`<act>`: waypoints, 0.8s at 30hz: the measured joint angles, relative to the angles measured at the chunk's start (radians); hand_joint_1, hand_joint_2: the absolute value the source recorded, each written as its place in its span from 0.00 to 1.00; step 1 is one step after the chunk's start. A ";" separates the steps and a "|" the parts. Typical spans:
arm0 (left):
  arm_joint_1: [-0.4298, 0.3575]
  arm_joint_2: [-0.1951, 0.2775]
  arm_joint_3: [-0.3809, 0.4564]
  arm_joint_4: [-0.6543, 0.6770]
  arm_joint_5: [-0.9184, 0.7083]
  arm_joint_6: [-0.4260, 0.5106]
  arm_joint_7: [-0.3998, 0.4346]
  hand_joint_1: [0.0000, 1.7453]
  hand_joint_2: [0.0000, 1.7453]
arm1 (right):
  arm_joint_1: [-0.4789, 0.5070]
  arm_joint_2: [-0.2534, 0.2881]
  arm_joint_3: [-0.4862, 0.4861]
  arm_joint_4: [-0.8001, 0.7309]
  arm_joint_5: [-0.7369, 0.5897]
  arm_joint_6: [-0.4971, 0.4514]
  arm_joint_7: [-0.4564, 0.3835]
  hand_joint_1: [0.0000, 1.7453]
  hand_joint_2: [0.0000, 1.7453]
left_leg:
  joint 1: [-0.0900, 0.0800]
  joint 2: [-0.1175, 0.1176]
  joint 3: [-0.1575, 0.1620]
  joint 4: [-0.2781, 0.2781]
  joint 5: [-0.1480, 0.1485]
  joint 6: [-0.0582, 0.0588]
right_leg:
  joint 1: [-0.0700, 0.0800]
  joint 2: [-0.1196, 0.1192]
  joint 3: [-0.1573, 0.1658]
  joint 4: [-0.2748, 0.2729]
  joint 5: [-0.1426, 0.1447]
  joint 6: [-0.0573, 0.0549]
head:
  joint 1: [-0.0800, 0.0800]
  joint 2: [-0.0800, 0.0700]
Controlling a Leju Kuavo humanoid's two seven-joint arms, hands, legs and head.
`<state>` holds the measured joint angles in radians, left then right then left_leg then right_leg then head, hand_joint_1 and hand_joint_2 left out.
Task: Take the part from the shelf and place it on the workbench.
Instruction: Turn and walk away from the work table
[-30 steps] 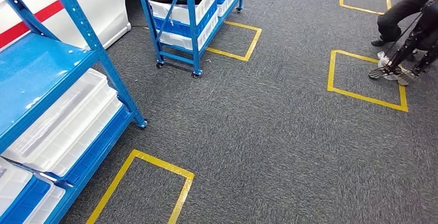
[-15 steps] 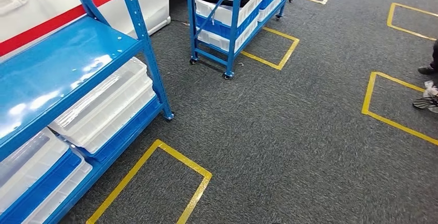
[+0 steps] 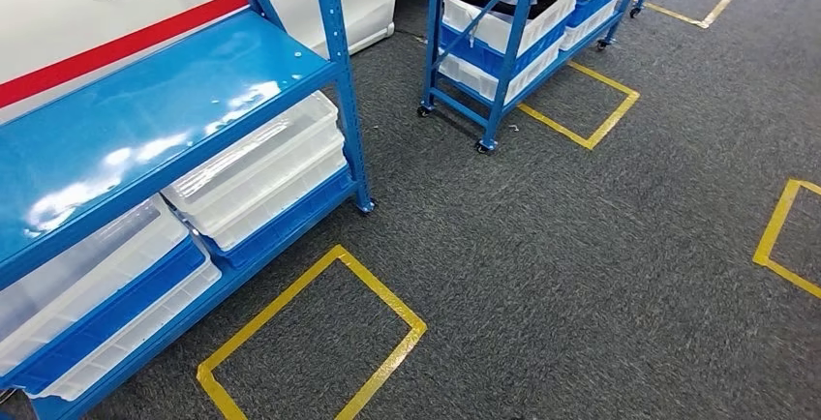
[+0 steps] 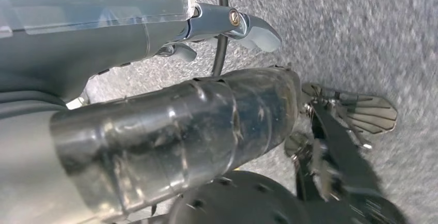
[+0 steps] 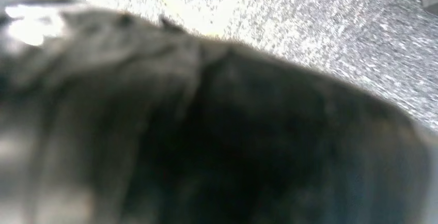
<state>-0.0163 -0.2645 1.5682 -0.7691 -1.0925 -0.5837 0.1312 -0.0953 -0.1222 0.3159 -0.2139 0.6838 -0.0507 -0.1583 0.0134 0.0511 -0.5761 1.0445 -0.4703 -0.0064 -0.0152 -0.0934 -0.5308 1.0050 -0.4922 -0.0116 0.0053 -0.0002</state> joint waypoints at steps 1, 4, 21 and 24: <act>-0.001 0.000 0.000 0.000 0.002 -0.001 0.000 0.00 0.00 | -0.001 0.000 0.000 0.000 0.000 0.000 0.000 0.00 0.00 | -0.003 0.010 0.015 -0.031 0.007 0.006 | 0.002 -0.010 0.002 0.002 -0.003 0.006 | 0.000 0.000; 0.003 0.000 0.000 0.000 0.004 -0.003 0.000 0.00 0.00 | -0.008 0.001 0.000 -0.002 0.001 0.000 0.000 0.00 0.00 | -0.006 -0.015 0.016 -0.042 0.009 0.025 | 0.002 -0.029 0.009 0.004 -0.009 0.022 | 0.001 0.000; 0.007 0.003 0.000 0.000 0.021 -0.011 0.018 0.00 0.00 | -0.008 0.003 0.000 -0.008 0.004 0.000 0.007 0.00 0.00 | -0.004 -0.157 -0.017 -0.009 0.002 0.008 | -0.014 0.126 -0.021 0.013 0.011 0.002 | 0.000 0.000; 0.002 0.004 0.000 0.000 0.028 -0.015 0.017 0.00 0.75 | -0.003 0.005 0.000 -0.008 0.005 0.000 0.008 0.00 0.00 | -0.002 -0.074 -0.097 0.165 -0.093 -0.001 | -0.010 0.082 -0.020 0.009 0.012 -0.013 | 0.000 0.000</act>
<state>-0.0145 -0.2607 1.5685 -0.7693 -1.0649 -0.5985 0.1481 -0.0986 -0.1176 0.3155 -0.2215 0.6884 -0.0511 -0.1508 0.0109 -0.0233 -0.6728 1.2097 -0.5632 -0.0078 -0.0249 -0.0109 -0.5506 1.0139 -0.4804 -0.0241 0.0052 -0.0002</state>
